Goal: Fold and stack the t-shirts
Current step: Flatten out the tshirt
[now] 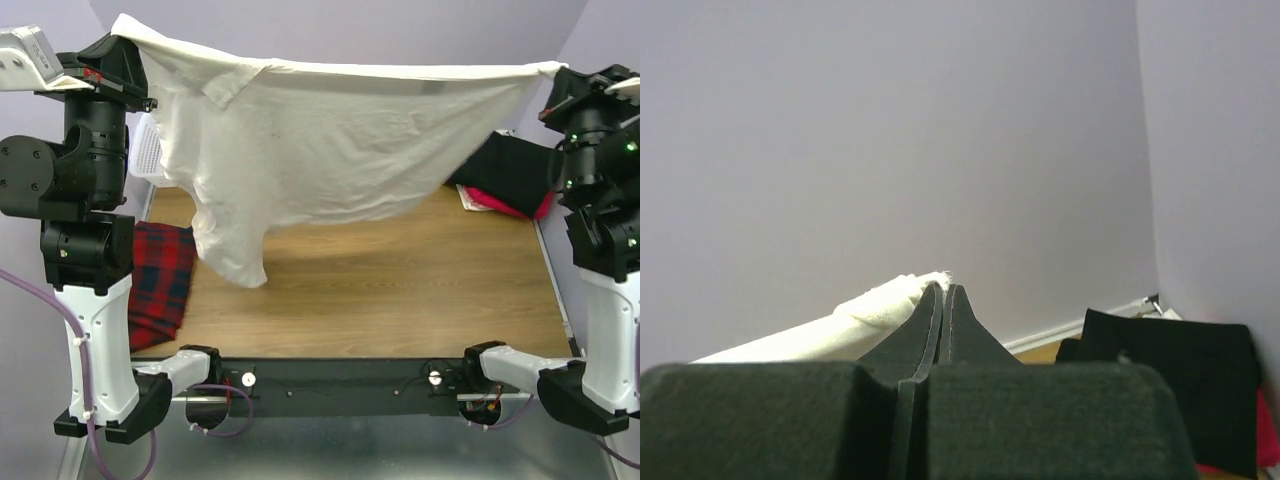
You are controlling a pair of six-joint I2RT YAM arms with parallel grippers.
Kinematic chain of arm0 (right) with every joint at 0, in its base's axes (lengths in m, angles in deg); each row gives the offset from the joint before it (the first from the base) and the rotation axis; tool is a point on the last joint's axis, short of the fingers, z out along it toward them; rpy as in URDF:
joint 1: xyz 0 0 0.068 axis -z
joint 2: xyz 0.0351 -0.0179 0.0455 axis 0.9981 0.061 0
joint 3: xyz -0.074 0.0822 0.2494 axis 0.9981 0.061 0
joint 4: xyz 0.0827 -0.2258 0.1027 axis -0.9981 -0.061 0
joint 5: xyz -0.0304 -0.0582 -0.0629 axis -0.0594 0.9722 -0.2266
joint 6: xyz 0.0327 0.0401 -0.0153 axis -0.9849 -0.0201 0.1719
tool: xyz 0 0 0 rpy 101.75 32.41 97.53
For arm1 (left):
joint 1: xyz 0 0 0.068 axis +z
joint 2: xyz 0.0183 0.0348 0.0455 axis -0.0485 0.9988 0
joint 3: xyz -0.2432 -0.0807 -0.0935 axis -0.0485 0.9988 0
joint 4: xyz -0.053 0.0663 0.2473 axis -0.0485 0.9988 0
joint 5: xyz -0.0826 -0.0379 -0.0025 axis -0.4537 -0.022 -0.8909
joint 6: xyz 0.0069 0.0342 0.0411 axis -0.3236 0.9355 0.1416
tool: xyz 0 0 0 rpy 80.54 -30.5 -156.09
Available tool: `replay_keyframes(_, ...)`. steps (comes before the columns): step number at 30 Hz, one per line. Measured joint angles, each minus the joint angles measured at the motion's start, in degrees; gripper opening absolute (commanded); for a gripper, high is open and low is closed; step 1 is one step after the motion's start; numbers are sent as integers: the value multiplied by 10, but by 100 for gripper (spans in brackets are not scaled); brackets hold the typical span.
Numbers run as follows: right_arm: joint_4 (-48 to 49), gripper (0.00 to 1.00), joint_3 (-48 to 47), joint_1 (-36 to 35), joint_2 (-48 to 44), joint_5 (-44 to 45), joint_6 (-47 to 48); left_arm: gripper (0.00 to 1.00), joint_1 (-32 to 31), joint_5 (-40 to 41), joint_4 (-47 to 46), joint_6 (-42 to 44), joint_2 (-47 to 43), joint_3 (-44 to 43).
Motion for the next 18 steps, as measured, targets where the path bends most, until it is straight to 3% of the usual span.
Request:
replay_keyframes(8,30,1,6,0,10,24,22,0,0,-1,-18,2,58,-18)
replay_keyframes(18,27,1,43,8,185,65,23,0,0,2,13,13,304,-116)
